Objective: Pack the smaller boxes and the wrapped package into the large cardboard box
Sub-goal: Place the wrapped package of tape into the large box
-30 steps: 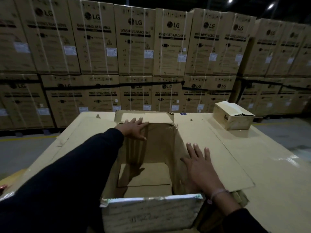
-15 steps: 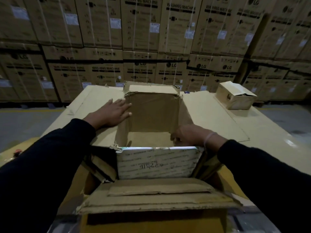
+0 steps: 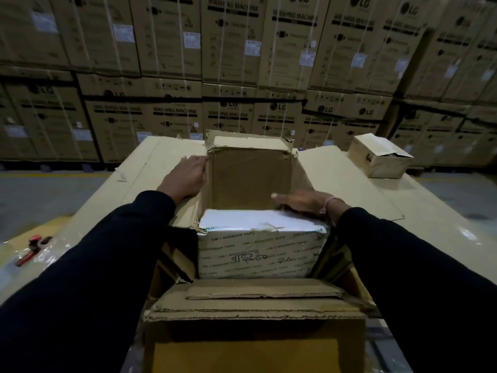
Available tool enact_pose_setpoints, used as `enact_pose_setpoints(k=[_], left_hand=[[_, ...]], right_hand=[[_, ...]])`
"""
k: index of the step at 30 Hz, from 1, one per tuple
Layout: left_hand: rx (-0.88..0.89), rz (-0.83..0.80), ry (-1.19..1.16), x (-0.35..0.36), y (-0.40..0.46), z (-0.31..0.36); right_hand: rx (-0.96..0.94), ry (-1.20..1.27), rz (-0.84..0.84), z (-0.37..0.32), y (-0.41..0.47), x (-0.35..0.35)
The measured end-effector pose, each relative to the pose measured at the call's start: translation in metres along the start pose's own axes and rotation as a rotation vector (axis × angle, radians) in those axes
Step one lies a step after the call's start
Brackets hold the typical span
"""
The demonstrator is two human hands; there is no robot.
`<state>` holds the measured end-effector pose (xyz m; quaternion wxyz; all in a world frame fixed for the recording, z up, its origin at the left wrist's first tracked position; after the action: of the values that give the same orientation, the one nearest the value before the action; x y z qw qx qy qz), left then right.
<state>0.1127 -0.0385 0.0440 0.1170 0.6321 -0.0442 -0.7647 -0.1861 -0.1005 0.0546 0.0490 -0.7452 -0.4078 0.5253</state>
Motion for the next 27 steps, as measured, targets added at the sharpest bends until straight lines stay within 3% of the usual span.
enact_pose_setpoints(k=[4, 6, 8, 10, 12, 13, 17, 20, 23, 27], left_hand=[[0.016, -0.001, -0.016, 0.0, -0.003, 0.001], [0.06, 0.014, -0.031, -0.002, -0.009, 0.008], [0.06, 0.018, -0.061, -0.004, -0.013, 0.011], [0.054, 0.021, -0.009, -0.004, -0.007, 0.008], [-0.005, 0.007, -0.019, 0.0, 0.0, 0.001], [-0.027, 0.012, -0.044, 0.001, 0.002, -0.002], [-0.016, 0.037, -0.015, 0.004, 0.003, -0.001], [0.005, 0.066, 0.043, 0.003, 0.004, 0.001], [0.011, 0.037, 0.124, 0.006, 0.004, 0.009], [-0.065, -0.032, 0.175, 0.01, 0.002, 0.014]], right_hand=[[-0.161, 0.122, 0.304, -0.004, -0.014, -0.053], [-0.259, 0.29, 0.325, -0.012, -0.039, -0.075], [-0.351, 0.533, 0.188, -0.016, -0.069, -0.086], [-0.404, 0.626, -0.121, -0.015, -0.095, -0.08], [-0.405, 0.476, -0.325, -0.016, -0.119, -0.064], [-0.368, 0.329, -0.343, -0.013, -0.12, -0.055], [-0.091, -0.413, 0.097, 0.015, -0.102, -0.004], [-0.131, -0.43, 0.231, 0.046, -0.087, 0.049], [-0.167, -0.399, 0.376, 0.062, -0.08, 0.057], [-0.165, -0.408, 0.351, 0.061, -0.074, 0.053]])
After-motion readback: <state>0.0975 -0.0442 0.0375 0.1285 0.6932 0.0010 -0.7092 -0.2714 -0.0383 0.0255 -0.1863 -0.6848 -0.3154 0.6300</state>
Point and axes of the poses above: each hand's wrist, its own y-axis towards the middle knuckle, its own x-axis out of the palm, z = x × y, the point moved 4 cm from there along y, towards the middle knuckle, and after that the axes turned 6 degrees about -z, right-handed, at the moved point
